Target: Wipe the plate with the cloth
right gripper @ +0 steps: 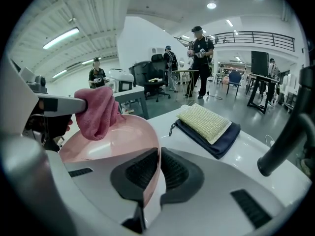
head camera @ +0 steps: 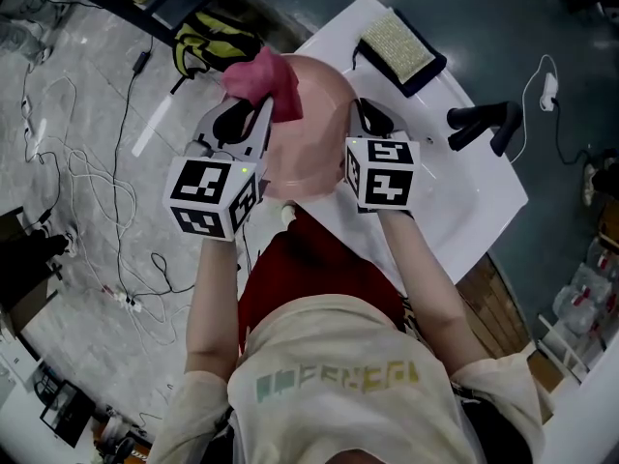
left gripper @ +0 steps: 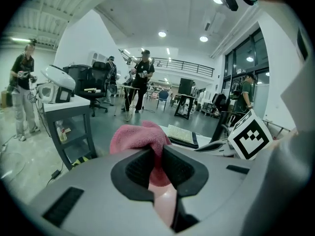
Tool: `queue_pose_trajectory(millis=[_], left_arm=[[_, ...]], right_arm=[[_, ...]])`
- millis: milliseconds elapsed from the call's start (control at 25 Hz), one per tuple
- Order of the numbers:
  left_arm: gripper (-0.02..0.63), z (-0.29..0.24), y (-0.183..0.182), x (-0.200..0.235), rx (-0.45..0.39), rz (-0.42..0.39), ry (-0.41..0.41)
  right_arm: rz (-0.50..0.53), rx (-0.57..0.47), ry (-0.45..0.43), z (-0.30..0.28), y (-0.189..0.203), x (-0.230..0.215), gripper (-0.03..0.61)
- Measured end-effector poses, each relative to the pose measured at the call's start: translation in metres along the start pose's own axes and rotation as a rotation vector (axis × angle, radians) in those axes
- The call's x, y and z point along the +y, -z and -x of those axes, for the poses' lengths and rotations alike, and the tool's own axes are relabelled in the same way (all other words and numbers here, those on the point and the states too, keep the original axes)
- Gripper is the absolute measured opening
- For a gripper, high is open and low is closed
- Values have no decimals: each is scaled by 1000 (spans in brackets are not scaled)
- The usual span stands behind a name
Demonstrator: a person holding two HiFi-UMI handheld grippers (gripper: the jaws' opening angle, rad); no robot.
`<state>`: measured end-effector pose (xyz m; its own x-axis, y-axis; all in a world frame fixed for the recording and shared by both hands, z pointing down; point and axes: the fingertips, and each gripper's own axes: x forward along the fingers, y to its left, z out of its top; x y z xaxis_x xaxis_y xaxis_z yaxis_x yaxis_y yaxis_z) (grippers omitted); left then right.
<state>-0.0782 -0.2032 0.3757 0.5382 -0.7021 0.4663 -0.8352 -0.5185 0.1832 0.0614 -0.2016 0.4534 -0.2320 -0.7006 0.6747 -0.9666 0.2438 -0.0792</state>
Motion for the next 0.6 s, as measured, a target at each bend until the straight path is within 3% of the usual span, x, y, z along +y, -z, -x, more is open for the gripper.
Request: queue_pose_trajectory(millis=[400, 600], left_arm=[[60, -47, 2, -55, 149, -148, 164], [60, -68, 16, -73, 226, -182, 206]], right_arm=[[-6, -9, 12, 4, 1, -1, 41], [-14, -13, 10, 3, 1, -2, 41]])
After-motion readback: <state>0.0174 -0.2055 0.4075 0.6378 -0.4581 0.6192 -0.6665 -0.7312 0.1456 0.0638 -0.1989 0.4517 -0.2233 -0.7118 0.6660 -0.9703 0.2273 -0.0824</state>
